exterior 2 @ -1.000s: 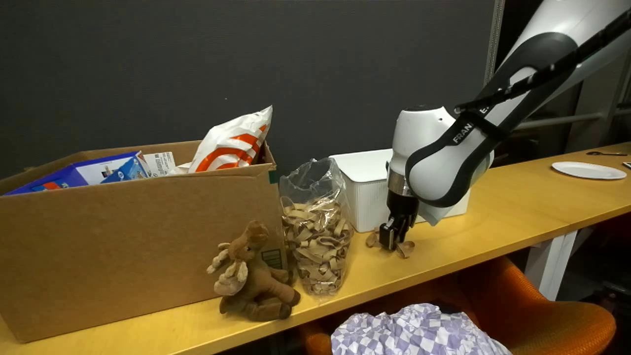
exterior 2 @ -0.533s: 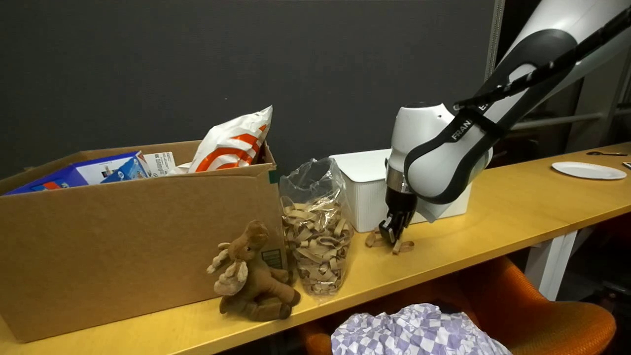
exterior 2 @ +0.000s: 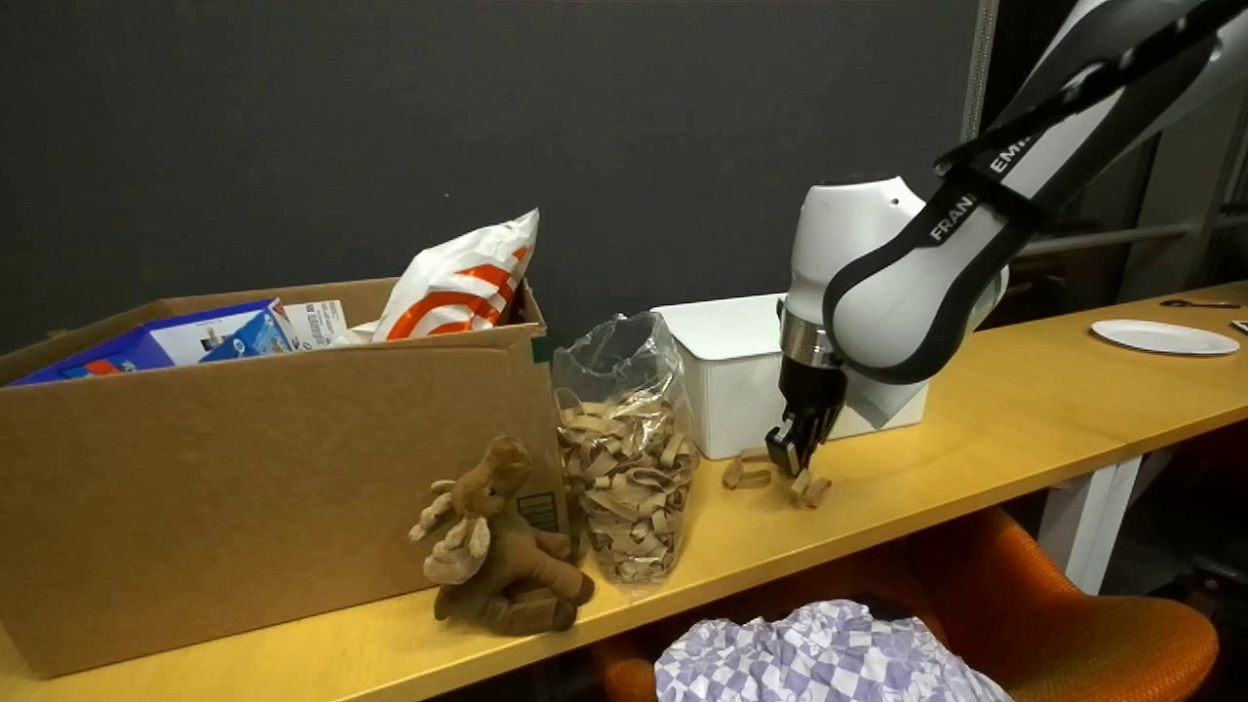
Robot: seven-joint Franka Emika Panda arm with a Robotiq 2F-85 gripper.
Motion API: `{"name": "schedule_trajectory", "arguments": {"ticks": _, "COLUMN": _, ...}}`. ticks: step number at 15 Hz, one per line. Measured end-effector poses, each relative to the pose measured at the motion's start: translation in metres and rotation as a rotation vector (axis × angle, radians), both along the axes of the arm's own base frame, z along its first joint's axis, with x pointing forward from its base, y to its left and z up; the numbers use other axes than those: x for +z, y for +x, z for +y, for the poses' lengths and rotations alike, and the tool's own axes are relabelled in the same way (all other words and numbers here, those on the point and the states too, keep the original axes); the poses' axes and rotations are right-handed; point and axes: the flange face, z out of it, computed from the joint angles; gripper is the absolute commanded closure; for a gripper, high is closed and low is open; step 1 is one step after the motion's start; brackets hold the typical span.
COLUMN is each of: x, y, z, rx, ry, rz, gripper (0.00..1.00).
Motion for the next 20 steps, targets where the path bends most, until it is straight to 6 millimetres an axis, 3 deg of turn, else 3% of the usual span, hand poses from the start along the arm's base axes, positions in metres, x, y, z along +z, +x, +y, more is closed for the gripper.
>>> {"name": "schedule_trajectory", "arguments": {"ticks": 5, "x": 0.047, "y": -0.009, "z": 0.005, "rx": -0.005, "ry": -0.008, "rz": -0.041, "gripper": 0.98}}
{"name": "schedule_trajectory", "arguments": {"ticks": 11, "x": 0.140, "y": -0.002, "z": 0.024, "rx": 0.033, "ry": -0.038, "rz": -0.147, "gripper": 0.98}}
{"name": "schedule_trajectory", "arguments": {"ticks": 16, "x": 0.227, "y": 0.011, "z": 0.072, "rx": 0.111, "ry": -0.064, "rz": -0.256, "gripper": 0.98}}
{"name": "schedule_trajectory", "arguments": {"ticks": 18, "x": 0.248, "y": 0.017, "z": 0.097, "rx": 0.145, "ry": -0.071, "rz": -0.280, "gripper": 0.98}}
{"name": "schedule_trajectory", "arguments": {"ticks": 20, "x": 0.257, "y": 0.021, "z": 0.120, "rx": 0.173, "ry": -0.069, "rz": -0.285, "gripper": 0.98}}
